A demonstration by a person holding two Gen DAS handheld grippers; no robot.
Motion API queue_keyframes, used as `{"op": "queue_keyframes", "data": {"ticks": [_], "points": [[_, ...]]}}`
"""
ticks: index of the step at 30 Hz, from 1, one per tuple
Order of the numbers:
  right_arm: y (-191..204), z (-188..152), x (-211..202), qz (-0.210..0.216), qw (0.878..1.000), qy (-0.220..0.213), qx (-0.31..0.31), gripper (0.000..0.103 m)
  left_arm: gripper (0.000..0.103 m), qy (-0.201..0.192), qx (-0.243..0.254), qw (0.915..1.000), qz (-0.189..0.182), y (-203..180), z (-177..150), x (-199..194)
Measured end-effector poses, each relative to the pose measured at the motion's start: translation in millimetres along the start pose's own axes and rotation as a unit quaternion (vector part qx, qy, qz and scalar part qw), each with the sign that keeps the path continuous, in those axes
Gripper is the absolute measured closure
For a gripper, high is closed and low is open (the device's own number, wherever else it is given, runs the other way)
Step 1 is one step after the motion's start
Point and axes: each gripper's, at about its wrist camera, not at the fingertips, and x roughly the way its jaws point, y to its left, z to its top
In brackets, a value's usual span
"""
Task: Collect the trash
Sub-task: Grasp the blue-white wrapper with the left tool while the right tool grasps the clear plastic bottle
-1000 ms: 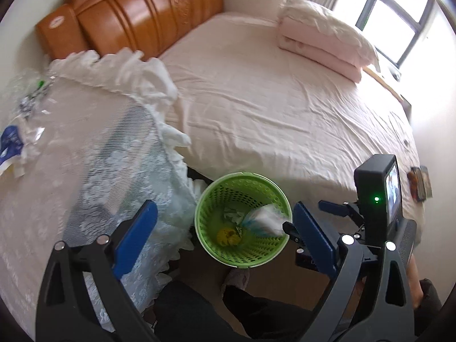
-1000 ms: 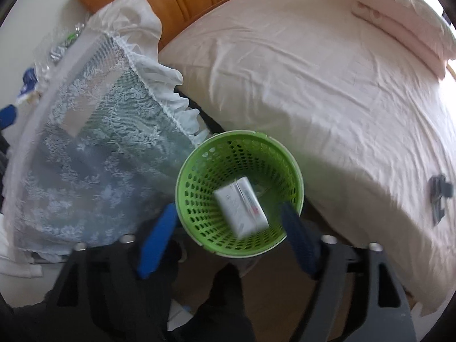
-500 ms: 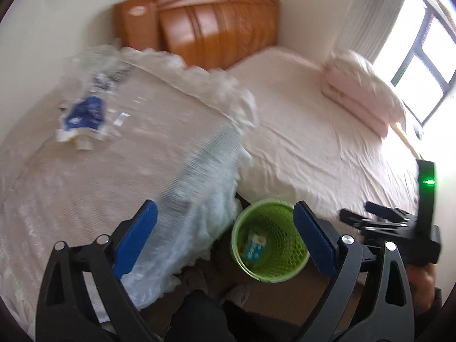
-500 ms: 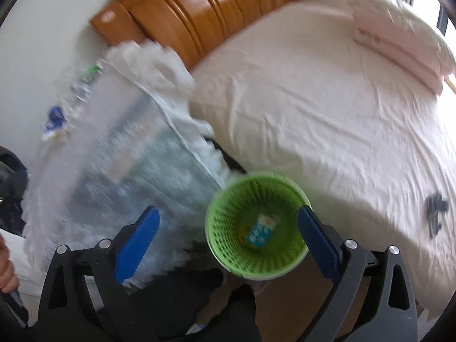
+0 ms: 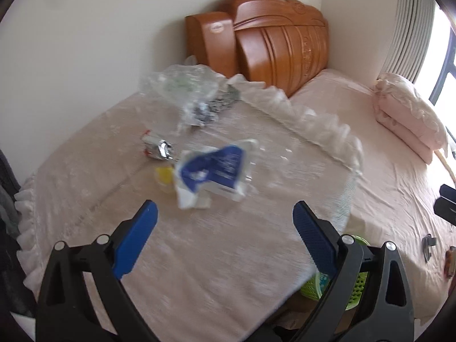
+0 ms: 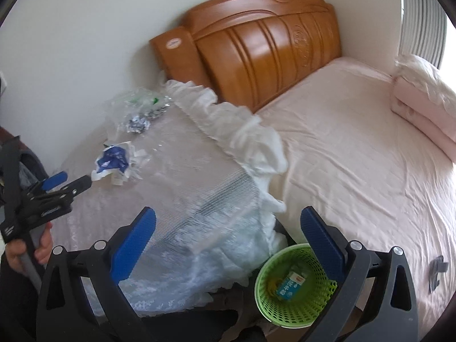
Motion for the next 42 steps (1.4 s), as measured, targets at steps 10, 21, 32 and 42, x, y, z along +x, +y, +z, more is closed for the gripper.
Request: {"op": "queue_keyframes", "data": {"ticks": [10, 21, 32, 42], "points": [[33, 10, 24, -0.002, 0.999, 0.020, -0.031, 0.002, 0.011, -0.017, -0.008, 0.9996, -0.021, 19, 13, 19], [26, 6, 48, -0.001, 0.998, 0.058, -0.021, 0.002, 0.013, -0.015, 0.295, 0.9551, -0.021, -7, 29, 64], [13, 8, 63, -0.005, 0.997, 0.074, 0.008, 0.002, 0.074, 0.043, 0.315, 0.9448, -0.078, 0, 40, 95], [31, 32, 89, 0.029, 0.996, 0.082, -0.021, 0.002, 0.075, 0.019, 0.187, 0.9776, -0.094, 30, 50, 74]]}}
